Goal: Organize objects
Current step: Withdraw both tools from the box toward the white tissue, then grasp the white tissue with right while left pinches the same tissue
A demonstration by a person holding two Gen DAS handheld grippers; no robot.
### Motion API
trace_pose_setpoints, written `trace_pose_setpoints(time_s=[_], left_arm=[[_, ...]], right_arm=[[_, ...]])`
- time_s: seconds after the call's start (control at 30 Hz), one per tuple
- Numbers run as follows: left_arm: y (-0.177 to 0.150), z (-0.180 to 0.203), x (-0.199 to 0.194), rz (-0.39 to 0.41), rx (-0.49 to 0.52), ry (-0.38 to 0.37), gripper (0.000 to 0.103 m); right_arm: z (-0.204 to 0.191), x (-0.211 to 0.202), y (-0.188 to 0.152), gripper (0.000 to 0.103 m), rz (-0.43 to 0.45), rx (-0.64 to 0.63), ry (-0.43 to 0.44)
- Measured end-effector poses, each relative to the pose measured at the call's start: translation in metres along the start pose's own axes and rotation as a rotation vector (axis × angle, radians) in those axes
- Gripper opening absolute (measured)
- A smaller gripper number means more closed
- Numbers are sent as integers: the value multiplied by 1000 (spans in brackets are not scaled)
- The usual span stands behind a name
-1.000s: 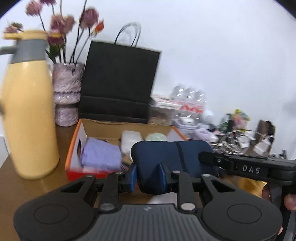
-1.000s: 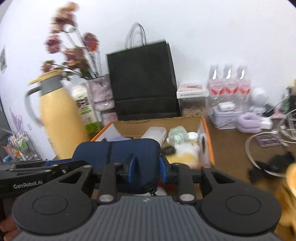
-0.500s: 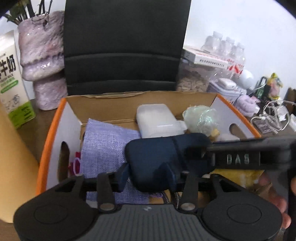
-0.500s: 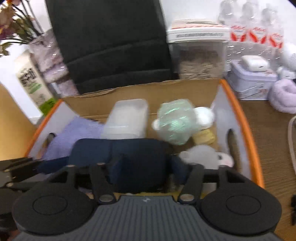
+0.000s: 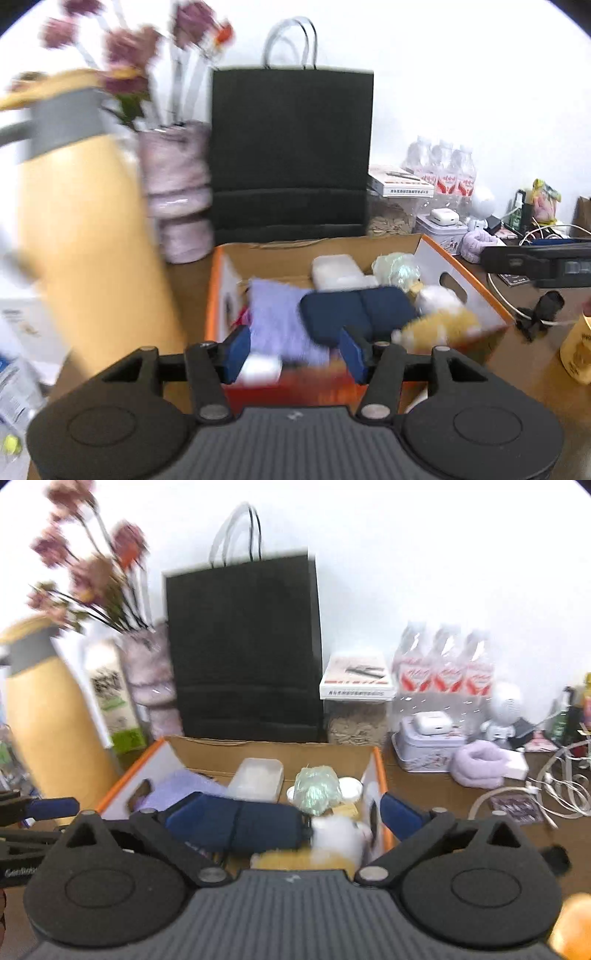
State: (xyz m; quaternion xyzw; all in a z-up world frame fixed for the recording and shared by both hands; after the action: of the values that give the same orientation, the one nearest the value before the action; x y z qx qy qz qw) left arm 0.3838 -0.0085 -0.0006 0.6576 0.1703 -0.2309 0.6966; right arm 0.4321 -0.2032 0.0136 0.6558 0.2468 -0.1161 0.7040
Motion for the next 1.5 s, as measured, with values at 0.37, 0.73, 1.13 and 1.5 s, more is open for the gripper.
trace_pose_setpoints(time_s=[0.37, 0.73, 1.13, 1.5], left_arm=[[-161, 18, -179, 82, -57, -37, 76], [-151, 15, -180, 130, -45, -71, 74], [-106, 112, 16, -45, 83, -115, 53], [-117, 37, 4, -22, 17, 37, 46]], right_arm=[[-6, -165, -176, 103, -27, 34, 63], [26, -214, -206, 103, -88, 35, 46], [0, 2, -122, 65, -103, 76, 110], [-42, 34, -132, 31, -193, -120, 106]])
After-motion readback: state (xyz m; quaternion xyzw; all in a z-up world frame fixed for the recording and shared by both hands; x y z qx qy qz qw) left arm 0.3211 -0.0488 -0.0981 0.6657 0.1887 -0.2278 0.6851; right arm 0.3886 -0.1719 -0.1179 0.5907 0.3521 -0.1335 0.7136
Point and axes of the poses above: each gripper's, at about its wrist camera, not at the fingertips, and x roughly the way its jaws point, z to its right, y to its top, the point moved 6 cm from there along x, roughly the way its jaws point, and after that the axes turned 6 degrees about -x, right-handed, at the moved point
